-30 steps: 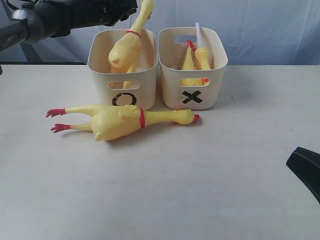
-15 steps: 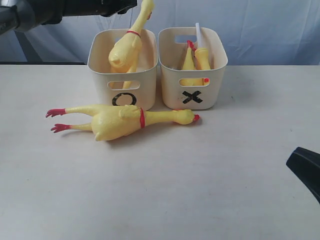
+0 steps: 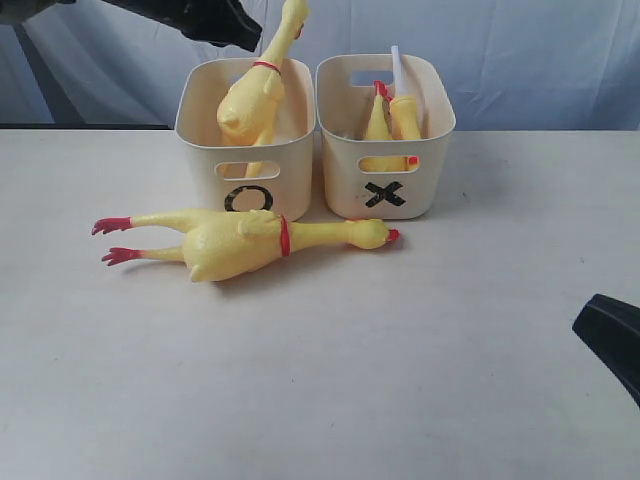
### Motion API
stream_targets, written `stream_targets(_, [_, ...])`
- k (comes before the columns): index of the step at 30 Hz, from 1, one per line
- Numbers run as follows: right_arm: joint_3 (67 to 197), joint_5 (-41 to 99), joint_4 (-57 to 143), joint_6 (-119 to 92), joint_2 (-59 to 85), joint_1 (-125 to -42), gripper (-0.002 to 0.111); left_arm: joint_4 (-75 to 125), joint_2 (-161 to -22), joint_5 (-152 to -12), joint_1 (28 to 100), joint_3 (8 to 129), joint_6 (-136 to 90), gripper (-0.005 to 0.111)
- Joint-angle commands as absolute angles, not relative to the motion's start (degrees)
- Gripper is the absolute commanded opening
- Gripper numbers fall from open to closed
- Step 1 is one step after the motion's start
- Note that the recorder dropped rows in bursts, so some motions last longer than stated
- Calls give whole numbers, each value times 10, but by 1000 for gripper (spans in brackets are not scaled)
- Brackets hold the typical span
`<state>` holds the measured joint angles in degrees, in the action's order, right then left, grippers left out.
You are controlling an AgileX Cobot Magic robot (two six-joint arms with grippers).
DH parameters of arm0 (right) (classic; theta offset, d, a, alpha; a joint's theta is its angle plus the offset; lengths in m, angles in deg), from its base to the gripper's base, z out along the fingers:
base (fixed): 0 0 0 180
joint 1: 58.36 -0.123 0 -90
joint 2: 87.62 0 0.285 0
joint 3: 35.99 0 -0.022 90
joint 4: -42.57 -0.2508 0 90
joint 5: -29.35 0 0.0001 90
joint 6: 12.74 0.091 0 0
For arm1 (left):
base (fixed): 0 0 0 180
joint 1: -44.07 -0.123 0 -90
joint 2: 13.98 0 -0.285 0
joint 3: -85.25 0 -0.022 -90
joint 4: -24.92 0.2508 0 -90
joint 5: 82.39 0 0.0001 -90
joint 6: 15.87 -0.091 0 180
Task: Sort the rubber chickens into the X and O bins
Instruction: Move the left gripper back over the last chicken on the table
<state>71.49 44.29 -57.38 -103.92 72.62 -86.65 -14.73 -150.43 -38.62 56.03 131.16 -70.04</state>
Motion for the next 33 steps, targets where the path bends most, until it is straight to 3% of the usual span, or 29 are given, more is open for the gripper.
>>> stream_targets(1, [715, 441, -574, -1041, 730, -864, -1, -89, -1478, -323, 563, 1307, -684, 0])
stream_targets(13, [715, 441, -574, -1041, 730, -864, -1, -12, -1429, -227, 573, 1204, -688, 0])
stream_targets(26, [715, 443, -574, -1041, 730, -864, -1, 25, -1312, -382, 603, 1014, -690, 0])
stream_targets(33, [715, 443, -574, -1041, 730, -864, -1, 90, -1234, -520, 672, 880, -690, 0])
